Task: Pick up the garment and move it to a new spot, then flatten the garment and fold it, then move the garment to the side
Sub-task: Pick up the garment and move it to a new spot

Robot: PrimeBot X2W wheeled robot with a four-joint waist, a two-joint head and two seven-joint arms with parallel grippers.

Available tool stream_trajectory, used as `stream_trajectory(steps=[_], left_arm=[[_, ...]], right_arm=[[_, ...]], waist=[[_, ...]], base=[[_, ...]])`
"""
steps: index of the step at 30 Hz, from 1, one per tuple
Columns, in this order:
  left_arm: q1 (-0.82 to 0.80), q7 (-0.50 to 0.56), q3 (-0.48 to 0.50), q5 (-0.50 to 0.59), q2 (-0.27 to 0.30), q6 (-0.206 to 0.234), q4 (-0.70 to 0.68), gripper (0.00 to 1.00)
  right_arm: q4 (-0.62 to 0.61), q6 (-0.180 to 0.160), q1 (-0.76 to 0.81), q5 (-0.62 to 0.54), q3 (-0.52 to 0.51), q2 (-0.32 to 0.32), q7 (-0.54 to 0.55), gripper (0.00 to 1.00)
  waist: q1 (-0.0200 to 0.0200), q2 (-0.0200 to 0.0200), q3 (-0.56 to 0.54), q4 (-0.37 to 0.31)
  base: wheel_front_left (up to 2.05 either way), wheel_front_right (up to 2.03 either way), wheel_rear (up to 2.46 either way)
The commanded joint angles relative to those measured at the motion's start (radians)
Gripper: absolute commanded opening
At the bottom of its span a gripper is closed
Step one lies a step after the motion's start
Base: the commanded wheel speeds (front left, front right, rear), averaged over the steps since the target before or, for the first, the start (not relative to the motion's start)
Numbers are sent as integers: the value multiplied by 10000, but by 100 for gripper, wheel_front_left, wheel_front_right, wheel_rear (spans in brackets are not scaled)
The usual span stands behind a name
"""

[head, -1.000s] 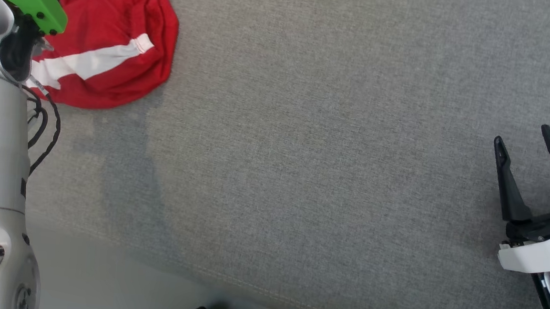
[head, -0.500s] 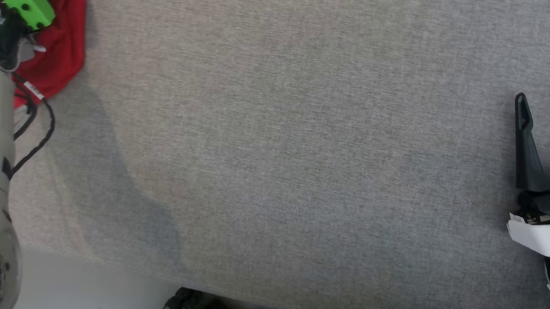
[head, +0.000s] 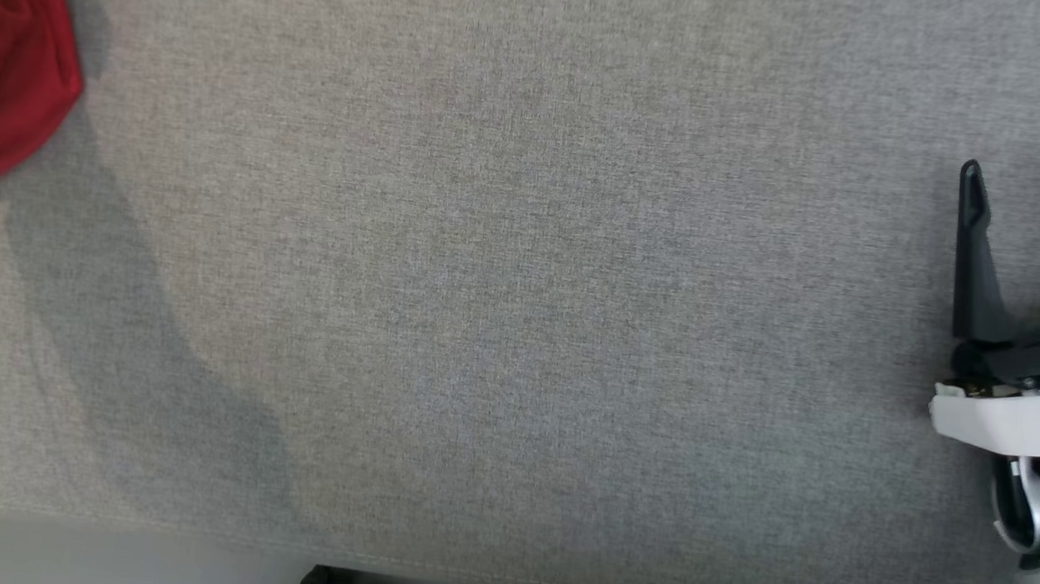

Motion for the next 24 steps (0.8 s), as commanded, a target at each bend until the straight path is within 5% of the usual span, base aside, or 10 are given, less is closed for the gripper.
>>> stream_trajectory(steps=[1,9,16,24], left_arm=[[24,-218,-156,111,169,-64,-125,0],[725,-594,-2396,53,107,-134,-1899,0],[2239,847,-4455,-2240,810,-124,-5085,0],[3966,1639,-5553,-3753,1341,-127,-7982,0]], right_arm=[[369,-16,181,114,144,187,102,100],[886,-20,305,296,585,1042,59,100],[1175,-18,895,446,795,1604,59,100],[1240,-18,1558,474,881,1692,59,100]], waist=[[-1,0,-888,-147],[-1,0,-3284,-876],[-1,0,-5151,-2102],[-1,0,-6440,-3548]], base=[[0,0,0],[0,0,0],[0,0,0],[0,0,0]])
